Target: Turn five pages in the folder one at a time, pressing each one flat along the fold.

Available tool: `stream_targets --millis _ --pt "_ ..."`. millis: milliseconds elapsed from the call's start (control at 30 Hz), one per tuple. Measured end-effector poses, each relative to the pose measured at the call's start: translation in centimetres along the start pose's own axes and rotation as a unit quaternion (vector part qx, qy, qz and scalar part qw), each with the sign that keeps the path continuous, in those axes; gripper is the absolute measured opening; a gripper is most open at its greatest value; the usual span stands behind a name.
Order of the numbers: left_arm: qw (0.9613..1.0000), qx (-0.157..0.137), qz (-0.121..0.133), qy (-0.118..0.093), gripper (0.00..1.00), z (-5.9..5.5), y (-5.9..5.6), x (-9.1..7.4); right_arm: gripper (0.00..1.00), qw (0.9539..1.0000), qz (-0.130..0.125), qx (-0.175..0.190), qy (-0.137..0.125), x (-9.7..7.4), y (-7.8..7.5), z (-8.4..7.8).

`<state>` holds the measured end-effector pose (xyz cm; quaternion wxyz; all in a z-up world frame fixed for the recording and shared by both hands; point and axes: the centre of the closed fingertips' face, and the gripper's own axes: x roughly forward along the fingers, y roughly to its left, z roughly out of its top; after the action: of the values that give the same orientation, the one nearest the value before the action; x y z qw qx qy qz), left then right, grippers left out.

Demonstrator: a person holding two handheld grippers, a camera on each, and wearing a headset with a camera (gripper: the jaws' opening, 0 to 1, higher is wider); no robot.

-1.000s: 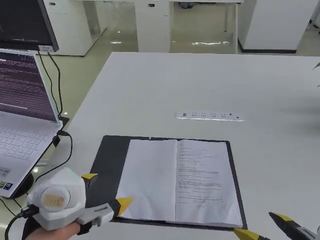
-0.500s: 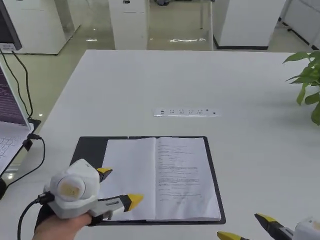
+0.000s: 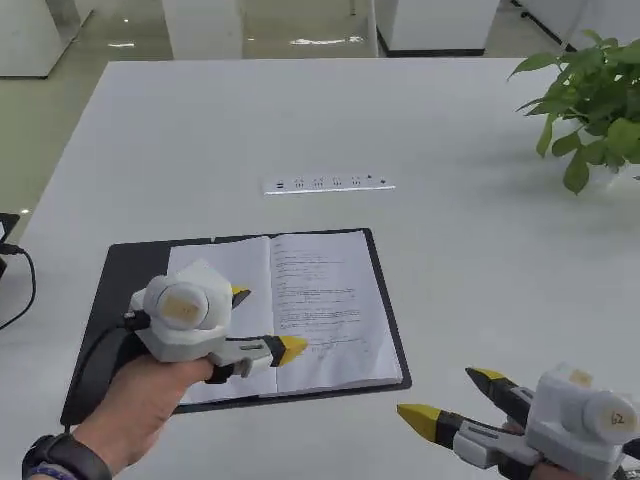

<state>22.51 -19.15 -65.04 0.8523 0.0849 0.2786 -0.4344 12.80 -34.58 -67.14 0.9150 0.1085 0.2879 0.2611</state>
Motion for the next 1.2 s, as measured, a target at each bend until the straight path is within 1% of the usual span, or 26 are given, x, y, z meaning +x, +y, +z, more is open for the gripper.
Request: stream_targets --millis 133,233,333,400,433,467,500,533,667,767,900,1100,1200 --pt "0.9997 0.011 -0.02 0.009 0.64 0.2 -1.4 1.7 0.82 1.0 0.003 0.005 0.002 0.1 -0.1 0.0" --pt "0.9992 0.017 -0.032 0.015 0.64 0.3 -2.2 2.8 0.81 1.0 0.004 0.004 0.004 0.1 -0.2 0.0" --pt "0.9988 0.022 -0.039 0.02 0.64 0.5 -2.7 4.1 0.8 1.0 0.008 0.005 -0.003 0.2 -0.3 0.3" --pt "0.9986 0.021 -0.043 0.024 0.63 0.6 -3.0 5.1 0.81 0.9999 0.009 0.007 0.003 0.3 -0.5 0.0" --pt "0.9981 0.026 -0.047 0.029 0.62 0.5 -3.3 5.8 0.8 0.9999 0.009 0.006 0.005 0.3 -0.6 -0.1" --pt "0.9979 0.029 -0.05 0.031 0.62 0.5 -3.4 6.0 0.8 0.9999 0.01 0.007 0.005 0.2 -0.7 -0.3" --pt "0.997 0.037 -0.055 0.04 0.63 0.3 -3.7 6.7 0.8 0.9999 0.011 0.008 0.007 0.2 -0.7 -0.4" --pt "0.9967 0.041 -0.056 0.042 0.63 0.3 -3.9 7.2 0.8 0.9999 0.012 0.009 0.008 0.2 -0.7 -0.5" --pt "0.9962 0.044 -0.061 0.044 0.62 0.7 -4.6 9.2 0.8 0.9997 0.016 0.013 0.011 -0.1 -0.9 -0.7" --pt "0.9961 0.041 -0.062 0.046 0.62 0.7 -4.9 10.7 0.8 0.9997 0.017 0.017 0.009 -0.2 -1.1 -0.6" --pt "0.9959 0.035 -0.063 0.055 0.62 0.1 -5.3 12.4 0.79 0.9996 0.019 0.02 0.009 -0.3 -1.4 -0.5" --pt "0.9941 0.036 -0.066 0.078 0.63 -1.5 -6.3 14.4 0.79 0.9993 0.026 0.023 0.012 -0.1 -1.4 -0.6" --pt "0.9934 0.035 -0.065 0.088 0.63 -2.3 -6.5 15.4 0.79 0.9992 0.028 0.024 0.015 -0.1 -1.5 -0.6"
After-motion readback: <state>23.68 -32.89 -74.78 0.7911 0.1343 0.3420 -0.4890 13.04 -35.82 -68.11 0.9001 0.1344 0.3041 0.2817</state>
